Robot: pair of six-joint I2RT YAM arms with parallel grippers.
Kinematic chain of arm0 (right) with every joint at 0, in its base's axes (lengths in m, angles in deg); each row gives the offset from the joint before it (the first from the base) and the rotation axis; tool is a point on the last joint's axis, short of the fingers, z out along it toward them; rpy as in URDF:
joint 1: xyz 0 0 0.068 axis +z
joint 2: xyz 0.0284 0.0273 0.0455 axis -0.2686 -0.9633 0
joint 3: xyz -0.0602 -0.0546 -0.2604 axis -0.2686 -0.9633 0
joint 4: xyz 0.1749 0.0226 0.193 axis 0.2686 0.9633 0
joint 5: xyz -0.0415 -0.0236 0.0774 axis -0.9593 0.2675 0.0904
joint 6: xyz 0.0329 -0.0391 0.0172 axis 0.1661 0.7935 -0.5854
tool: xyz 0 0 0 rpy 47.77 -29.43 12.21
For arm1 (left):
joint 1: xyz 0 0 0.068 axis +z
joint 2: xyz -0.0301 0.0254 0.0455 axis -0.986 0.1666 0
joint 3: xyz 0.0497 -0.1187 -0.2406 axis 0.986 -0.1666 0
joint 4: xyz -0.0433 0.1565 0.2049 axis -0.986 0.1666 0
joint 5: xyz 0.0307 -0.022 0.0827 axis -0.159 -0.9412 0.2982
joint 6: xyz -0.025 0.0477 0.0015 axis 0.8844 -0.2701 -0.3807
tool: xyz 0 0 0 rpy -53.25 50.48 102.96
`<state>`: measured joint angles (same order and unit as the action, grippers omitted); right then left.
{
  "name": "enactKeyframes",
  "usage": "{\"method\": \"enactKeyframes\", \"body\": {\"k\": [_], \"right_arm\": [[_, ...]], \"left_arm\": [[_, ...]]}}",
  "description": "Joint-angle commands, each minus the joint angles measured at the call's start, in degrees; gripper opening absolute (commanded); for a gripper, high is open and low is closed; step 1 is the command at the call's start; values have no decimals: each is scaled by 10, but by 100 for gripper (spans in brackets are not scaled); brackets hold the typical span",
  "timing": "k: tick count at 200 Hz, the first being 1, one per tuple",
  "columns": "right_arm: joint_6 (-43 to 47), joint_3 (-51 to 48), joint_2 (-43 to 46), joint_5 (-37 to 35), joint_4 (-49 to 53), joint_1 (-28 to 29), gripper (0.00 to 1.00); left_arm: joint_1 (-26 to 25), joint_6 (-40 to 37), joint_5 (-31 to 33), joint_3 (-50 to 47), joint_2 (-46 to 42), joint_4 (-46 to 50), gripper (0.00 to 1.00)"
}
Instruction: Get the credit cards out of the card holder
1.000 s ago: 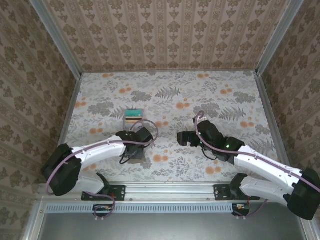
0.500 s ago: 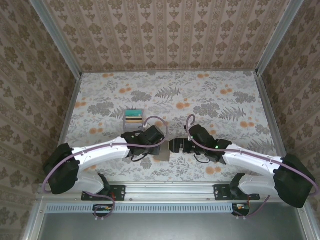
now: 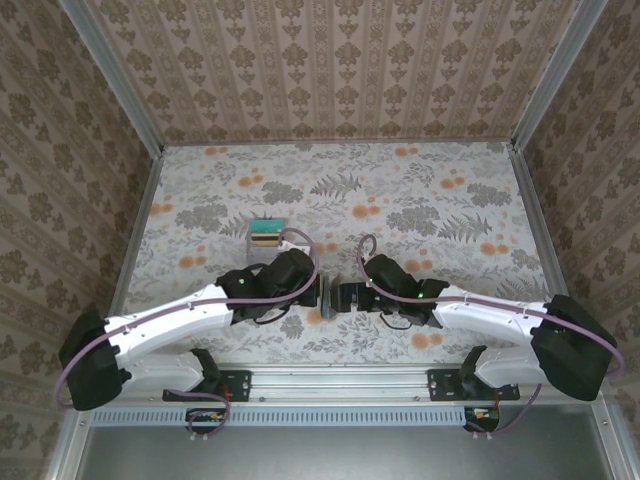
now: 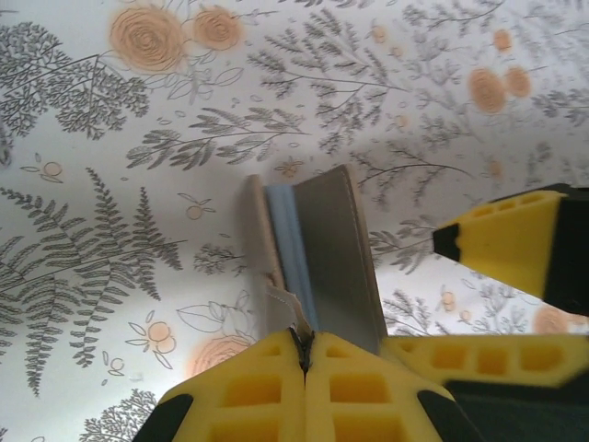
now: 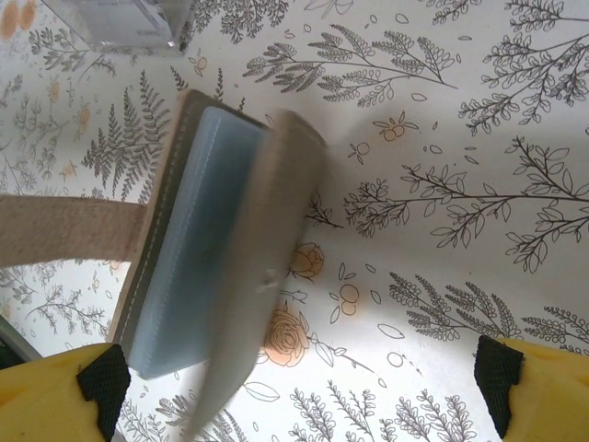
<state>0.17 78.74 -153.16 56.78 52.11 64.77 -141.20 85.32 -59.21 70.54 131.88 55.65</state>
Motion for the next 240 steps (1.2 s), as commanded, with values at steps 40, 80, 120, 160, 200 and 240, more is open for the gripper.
{"method": "enactKeyframes", "body": {"k": [40,80,120,160,200,240], "right_arm": [[-12,8,-16,-9,1,3,98],[-16,10,-50,15,-23,3,78],[-20,23,-103,43,-47,1,57],[-26,52,-163,80,-70,1,46],[-36,71,-206,105,-88,0,40],[-42,73,-220,110,-96,0,25]], "left_arm": [[2,25,20,-35,-15,-5,0],[38,49,54,-72,-78,72,0],[109,44,37,-134,-189,127,0],[152,38,-11,-178,-226,104,0],[155,33,-19,-184,-209,87,0],[156,29,-23,-188,-205,83,0]]}}
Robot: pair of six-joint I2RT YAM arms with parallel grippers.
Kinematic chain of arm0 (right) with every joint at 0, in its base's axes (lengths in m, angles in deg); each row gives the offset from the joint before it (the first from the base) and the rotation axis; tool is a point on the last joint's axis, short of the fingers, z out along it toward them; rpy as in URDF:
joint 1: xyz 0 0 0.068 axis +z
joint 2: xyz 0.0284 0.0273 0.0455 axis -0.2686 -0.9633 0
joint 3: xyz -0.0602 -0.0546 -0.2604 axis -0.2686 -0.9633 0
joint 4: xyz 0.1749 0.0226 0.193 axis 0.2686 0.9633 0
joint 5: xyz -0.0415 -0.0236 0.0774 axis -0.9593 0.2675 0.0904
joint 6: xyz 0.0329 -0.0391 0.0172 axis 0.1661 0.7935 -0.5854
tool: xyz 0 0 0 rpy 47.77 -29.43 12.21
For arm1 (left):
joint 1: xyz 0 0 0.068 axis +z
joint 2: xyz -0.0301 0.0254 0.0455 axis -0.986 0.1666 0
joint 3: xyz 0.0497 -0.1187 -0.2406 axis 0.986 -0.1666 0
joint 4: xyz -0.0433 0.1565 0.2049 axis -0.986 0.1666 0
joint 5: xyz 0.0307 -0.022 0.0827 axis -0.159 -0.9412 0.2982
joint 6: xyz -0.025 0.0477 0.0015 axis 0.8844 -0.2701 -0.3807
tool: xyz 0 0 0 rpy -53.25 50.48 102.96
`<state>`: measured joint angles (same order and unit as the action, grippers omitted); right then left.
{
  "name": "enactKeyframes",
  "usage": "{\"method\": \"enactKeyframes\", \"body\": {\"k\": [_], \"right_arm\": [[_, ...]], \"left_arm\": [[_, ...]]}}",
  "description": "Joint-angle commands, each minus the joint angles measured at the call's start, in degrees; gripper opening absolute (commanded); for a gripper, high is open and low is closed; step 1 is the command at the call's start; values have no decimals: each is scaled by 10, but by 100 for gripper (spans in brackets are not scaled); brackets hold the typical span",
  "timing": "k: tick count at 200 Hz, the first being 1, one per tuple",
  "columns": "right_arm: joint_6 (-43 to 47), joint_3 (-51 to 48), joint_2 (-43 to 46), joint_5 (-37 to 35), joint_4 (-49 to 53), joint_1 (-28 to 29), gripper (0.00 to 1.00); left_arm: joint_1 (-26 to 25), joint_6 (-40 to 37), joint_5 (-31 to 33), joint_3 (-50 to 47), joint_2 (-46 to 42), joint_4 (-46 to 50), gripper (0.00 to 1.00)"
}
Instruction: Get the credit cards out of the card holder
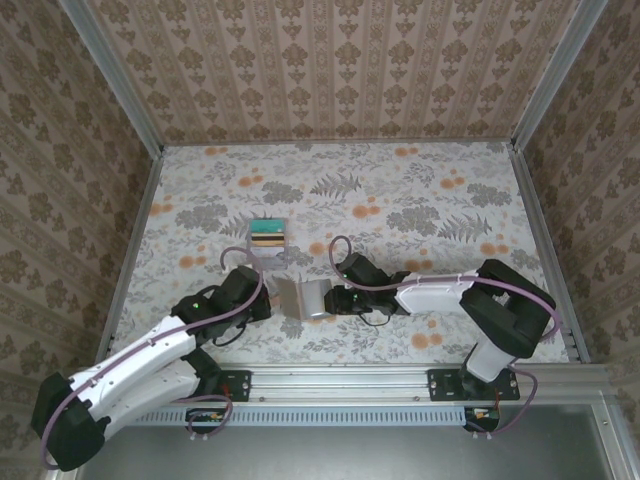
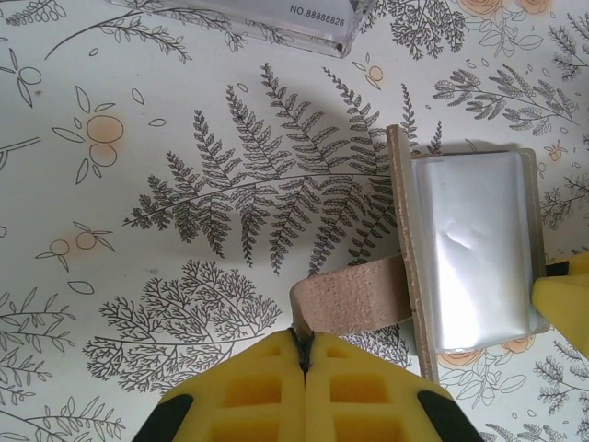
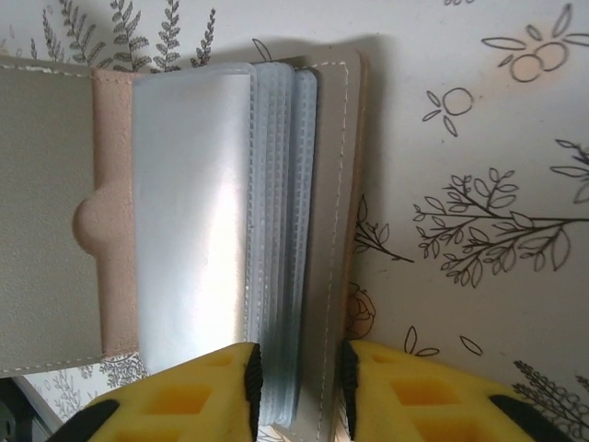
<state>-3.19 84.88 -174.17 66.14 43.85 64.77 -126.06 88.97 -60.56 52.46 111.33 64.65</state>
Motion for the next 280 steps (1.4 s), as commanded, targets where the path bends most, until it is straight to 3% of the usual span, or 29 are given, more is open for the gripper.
{"method": "enactKeyframes", "body": {"k": [1,20,42,52,104,185,239,280], "right_arm": [[-9,12,-10,17,-13,0,25],[-9,10,-7,18,-13,-2,10],[-7,7,15,16,-4,-5,8],[-4,5,29,13,3,-7,0],[11,-1,121,18,41,-9,0],[9,1,185,30,55,-1,0],[78,134,114,-58,196,63,0],[78,131,91,-63,186,66,0]], "left_arm": [[5,-7,-9,-7,0,-7,0],[6,-9,-9,-8,0,-6,0],[11,-11,-9,-10,1,-4,0],[16,-13,-10,-11,1,-2,0],[61,-25,-28,-21,11,-9,0],[94,-51,-47,-26,129,-54,0],[78,-48,-70,-22,169,-97,0],[71,-48,-60,-11,164,-77,0]]}}
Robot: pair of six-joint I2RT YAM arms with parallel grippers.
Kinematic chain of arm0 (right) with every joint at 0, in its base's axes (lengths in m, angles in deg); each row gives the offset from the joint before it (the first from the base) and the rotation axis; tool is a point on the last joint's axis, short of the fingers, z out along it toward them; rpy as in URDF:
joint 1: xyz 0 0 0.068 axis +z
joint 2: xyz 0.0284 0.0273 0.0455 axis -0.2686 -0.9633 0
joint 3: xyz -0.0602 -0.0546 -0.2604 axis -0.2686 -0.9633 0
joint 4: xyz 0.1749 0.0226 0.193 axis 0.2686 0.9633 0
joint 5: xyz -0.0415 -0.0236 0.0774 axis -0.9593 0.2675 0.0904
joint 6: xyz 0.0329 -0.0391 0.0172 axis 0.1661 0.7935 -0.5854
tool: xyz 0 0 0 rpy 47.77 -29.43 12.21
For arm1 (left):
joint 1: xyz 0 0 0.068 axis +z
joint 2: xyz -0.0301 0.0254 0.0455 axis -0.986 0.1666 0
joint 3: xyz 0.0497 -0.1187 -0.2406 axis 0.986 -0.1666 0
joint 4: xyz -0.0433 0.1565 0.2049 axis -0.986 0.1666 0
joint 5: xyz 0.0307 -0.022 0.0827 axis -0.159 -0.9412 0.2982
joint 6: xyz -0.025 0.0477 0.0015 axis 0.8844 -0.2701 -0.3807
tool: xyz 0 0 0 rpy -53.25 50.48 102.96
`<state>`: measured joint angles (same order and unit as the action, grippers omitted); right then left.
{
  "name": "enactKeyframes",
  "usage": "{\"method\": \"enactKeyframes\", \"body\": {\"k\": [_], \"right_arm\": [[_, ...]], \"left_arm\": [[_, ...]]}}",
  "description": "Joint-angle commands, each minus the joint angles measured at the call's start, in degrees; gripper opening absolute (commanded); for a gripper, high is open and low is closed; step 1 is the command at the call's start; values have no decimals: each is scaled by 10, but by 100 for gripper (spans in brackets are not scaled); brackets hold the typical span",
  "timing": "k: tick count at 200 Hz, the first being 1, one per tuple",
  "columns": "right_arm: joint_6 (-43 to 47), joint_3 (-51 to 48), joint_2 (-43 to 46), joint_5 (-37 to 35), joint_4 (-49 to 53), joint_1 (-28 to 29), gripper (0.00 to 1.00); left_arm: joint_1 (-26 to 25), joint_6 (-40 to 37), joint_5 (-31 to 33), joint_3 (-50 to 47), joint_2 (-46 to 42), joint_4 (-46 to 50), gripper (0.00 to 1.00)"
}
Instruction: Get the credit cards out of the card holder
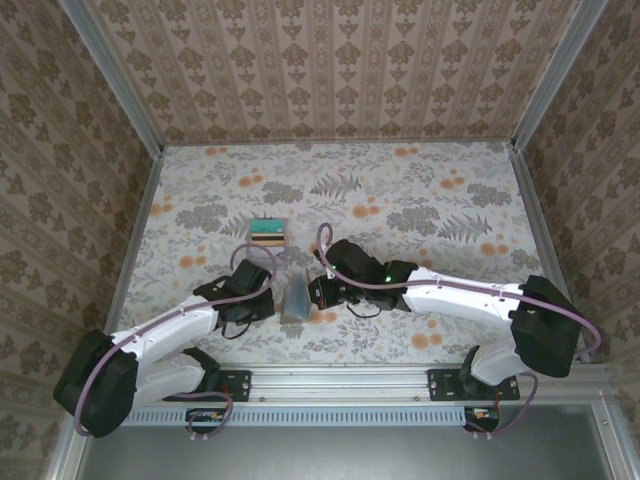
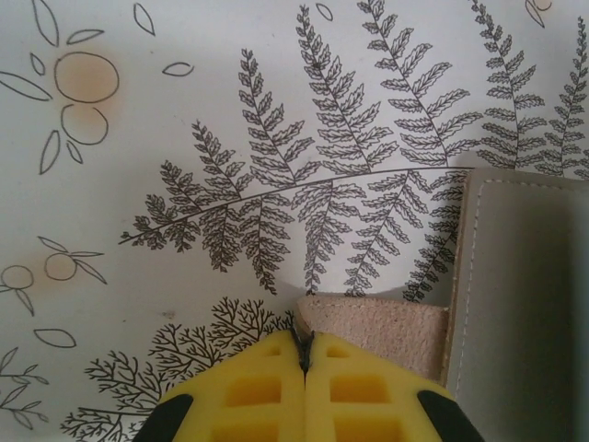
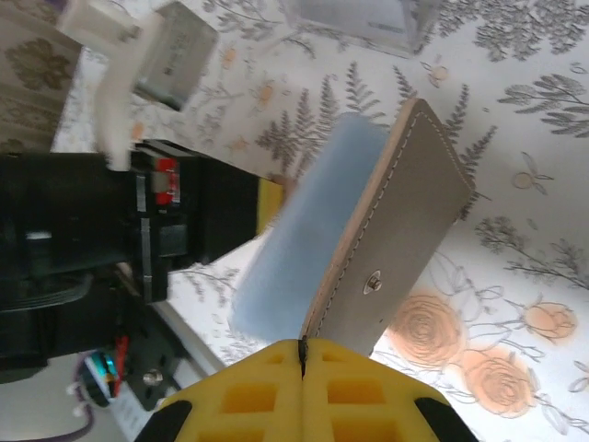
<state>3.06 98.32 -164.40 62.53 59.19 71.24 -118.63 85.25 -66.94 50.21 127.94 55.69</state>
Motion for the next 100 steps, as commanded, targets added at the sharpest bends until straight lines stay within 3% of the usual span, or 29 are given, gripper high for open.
{"method": "enactKeyframes", "body": {"k": [1,65,81,100], "right_arm": [[15,-4,-6,-28,33,1,0],[13,-81,32,-71,30,-21,0],[11,-104,29,-71,13,-28,0],[10,-120,15,-68,-11,-28,0]], "left_arm": [[-4,-11,3,11,-2,13,0],[-4,-16,19,19,-14,38,0],[-4,-19,15,19,-26,42,26],[-10,-23,7,24,-50,51,37]]}}
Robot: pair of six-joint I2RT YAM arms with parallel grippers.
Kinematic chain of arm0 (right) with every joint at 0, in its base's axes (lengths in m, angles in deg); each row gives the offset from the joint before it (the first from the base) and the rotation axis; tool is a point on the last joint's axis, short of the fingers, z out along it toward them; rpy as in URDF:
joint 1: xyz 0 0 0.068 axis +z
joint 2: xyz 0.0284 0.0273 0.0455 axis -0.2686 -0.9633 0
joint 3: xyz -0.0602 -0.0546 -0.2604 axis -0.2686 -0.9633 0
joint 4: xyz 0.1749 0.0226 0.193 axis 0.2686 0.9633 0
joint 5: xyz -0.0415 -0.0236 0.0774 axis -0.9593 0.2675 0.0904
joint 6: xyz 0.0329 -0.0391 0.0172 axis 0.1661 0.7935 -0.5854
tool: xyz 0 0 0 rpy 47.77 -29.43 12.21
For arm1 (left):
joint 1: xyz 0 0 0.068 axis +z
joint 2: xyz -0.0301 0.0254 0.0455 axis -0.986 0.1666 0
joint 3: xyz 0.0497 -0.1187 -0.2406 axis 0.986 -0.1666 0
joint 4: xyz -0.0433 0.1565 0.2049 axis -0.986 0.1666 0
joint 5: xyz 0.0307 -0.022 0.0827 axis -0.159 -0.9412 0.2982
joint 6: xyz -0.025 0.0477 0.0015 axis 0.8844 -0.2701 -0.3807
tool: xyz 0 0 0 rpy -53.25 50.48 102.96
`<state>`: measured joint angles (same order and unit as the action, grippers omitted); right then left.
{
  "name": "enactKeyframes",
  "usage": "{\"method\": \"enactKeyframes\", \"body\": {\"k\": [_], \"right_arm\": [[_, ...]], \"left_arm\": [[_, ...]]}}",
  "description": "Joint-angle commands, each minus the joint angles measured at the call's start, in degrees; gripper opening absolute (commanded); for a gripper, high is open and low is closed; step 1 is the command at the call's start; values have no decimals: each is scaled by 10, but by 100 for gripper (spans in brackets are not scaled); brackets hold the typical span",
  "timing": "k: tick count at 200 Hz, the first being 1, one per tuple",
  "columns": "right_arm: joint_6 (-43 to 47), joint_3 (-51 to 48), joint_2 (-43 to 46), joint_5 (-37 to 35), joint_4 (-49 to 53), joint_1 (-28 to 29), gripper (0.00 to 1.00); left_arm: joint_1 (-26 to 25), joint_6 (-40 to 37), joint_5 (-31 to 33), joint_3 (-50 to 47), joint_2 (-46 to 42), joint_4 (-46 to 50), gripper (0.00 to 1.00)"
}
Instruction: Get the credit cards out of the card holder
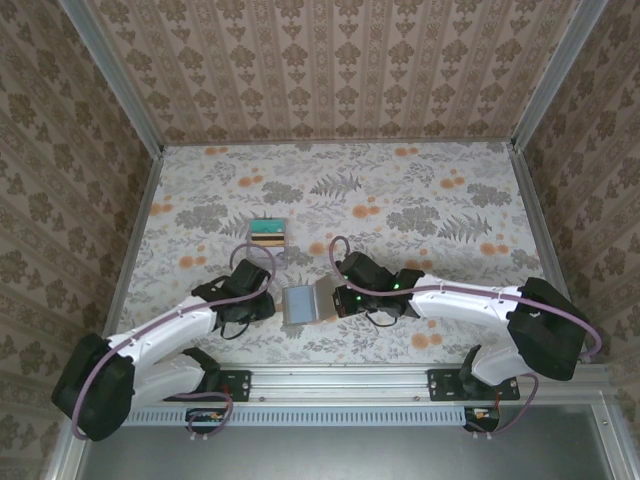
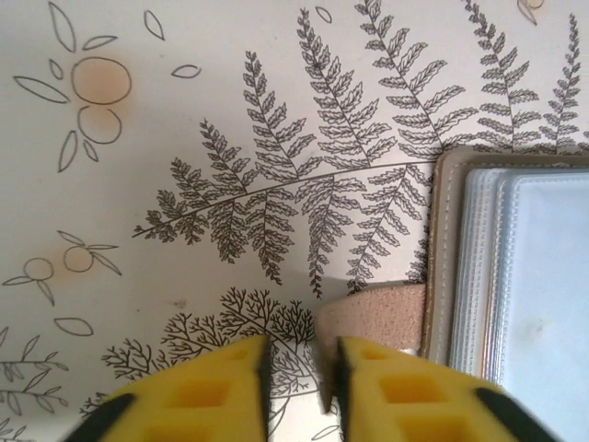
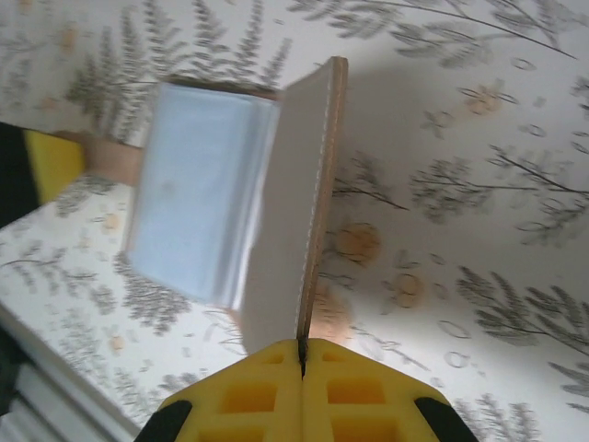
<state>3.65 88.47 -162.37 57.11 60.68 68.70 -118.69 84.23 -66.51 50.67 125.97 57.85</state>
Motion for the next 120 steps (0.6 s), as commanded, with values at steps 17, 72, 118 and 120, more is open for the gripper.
{"method": "enactKeyframes", "body": {"k": [17,72,118,120], "right_arm": [[1,-27,-24,-12,-42,-2,0],[-26,-46,-54,-14,-82,-3,0],[-28,-48,-52,-13,-84,-3,0],[-28,-48,-51,-13,-84,-3,0]], "left_arm": [[-23,-12,8,27,-66,46,49],[-107,15,14,40,-145,15,56],[-120,27,-4,22,-61,-52,46],[-119,27,-5,22,-57,-55,45]]}}
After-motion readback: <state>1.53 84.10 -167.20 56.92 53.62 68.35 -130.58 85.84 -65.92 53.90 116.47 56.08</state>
